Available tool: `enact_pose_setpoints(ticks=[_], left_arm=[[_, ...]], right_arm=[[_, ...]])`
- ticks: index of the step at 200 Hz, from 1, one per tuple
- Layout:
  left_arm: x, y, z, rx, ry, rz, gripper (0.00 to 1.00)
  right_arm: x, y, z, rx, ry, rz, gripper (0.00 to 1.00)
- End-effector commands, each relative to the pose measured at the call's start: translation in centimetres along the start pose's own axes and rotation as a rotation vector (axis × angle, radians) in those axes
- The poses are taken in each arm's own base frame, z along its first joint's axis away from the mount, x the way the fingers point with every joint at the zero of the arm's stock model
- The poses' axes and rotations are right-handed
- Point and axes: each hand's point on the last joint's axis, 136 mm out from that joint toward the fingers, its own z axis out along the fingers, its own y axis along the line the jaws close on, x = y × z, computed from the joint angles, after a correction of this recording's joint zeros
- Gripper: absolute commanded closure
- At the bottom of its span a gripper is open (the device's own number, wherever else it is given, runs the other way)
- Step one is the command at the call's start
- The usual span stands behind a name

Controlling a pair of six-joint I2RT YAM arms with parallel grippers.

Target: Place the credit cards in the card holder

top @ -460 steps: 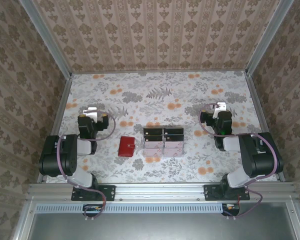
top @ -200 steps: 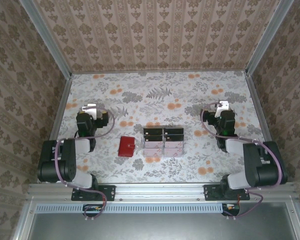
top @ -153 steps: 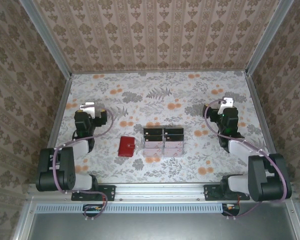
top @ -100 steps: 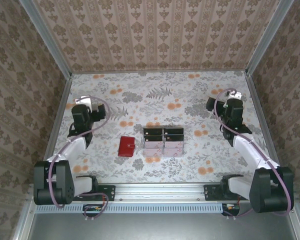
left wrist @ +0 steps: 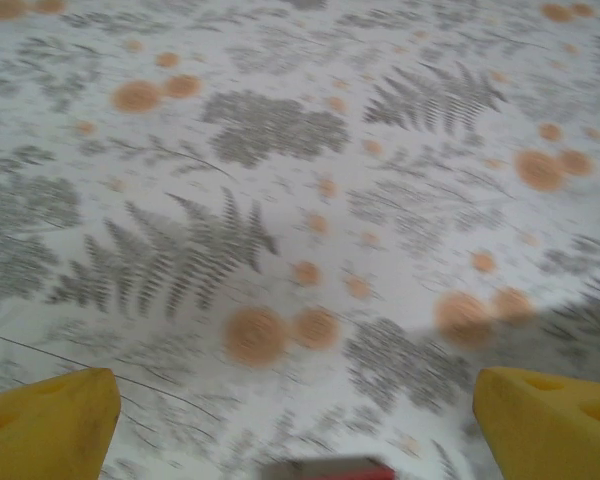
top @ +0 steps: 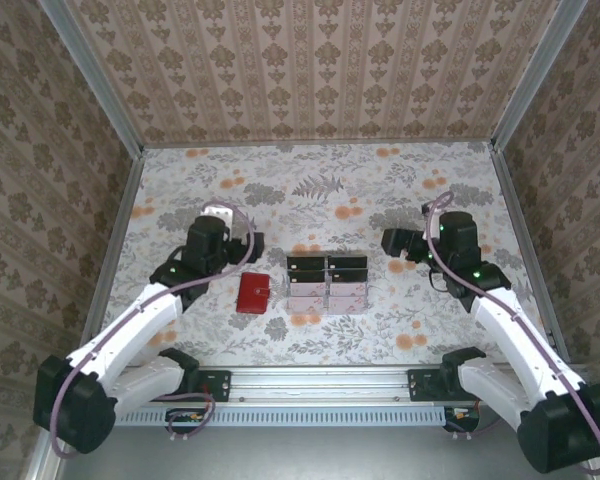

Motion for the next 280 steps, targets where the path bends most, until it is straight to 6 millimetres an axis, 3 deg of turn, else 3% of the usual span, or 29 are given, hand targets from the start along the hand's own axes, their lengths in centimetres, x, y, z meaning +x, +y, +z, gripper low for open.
enact_pose_setpoints(ticks=[1,40,73,183,280], left_arm=[[2.6,-1.0,-0.8,-0.004,0.062,-0.046,0.0],[4.8,-3.4,-0.7,0.011,0.094,-0.017,0.0],[6.6,-4.9,0.5,0.015,0.15,0.013,0.0],[9.5,-4.7,2.6,-0.043,0.208,-0.003,0.0],[8.5,-6.2,5.1,-0.02,0.18,0.025,0.0]], right_arm=[[5.5,-0.1,-0.7,0.024,0.176,-0.003,0.07],[10.3,0.4,-0.3,0.051,0.282,-0.052,0.09],[11.7,0.2,0.6,0.083,0.31,-0.07,0.09],[11.1,1.2,2.2,0.114,0.313,-0.126,0.09],[10.4,0.8,3.0,0.157,0.256,-0.08,0.09]])
